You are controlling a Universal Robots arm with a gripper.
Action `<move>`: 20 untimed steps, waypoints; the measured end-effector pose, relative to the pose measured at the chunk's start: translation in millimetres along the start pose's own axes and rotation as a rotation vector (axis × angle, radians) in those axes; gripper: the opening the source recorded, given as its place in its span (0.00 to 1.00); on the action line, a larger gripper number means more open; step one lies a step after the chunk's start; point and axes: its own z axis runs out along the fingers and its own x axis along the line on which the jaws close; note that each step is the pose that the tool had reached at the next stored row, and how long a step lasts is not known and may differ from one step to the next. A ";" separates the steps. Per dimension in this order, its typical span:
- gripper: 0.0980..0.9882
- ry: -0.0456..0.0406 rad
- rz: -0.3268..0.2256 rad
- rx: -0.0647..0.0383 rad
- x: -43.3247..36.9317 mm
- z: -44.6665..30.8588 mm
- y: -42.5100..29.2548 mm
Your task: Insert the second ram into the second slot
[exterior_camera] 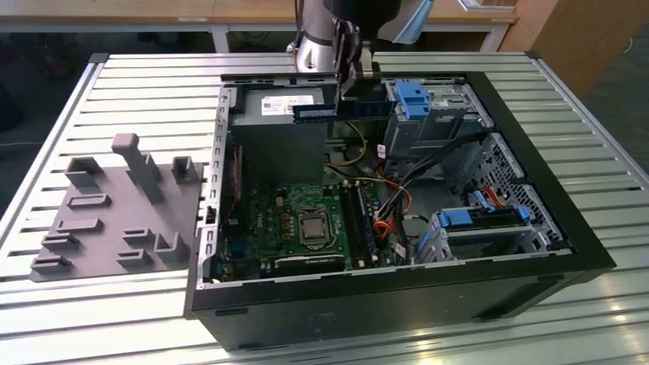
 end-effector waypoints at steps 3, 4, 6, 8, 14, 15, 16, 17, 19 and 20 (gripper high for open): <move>0.04 0.0003 0.000 0.000 0.3 0.1 0.0; 0.04 0.0005 0.000 0.000 0.5 0.0 0.0; 0.04 0.0010 0.000 0.000 0.9 0.0 0.0; 0.04 0.0015 0.000 0.000 1.6 0.0 0.0; 0.04 0.0025 0.000 0.000 9.1 0.0 0.3; 0.04 0.0025 0.000 0.000 11.0 0.0 0.3; 0.04 0.0025 0.000 0.000 13.0 0.0 0.3; 0.04 0.0026 0.000 0.000 15.0 0.0 0.4; 0.04 0.0028 0.000 0.000 18.8 -0.1 0.5; 0.04 0.0027 0.000 0.000 20.8 0.0 0.6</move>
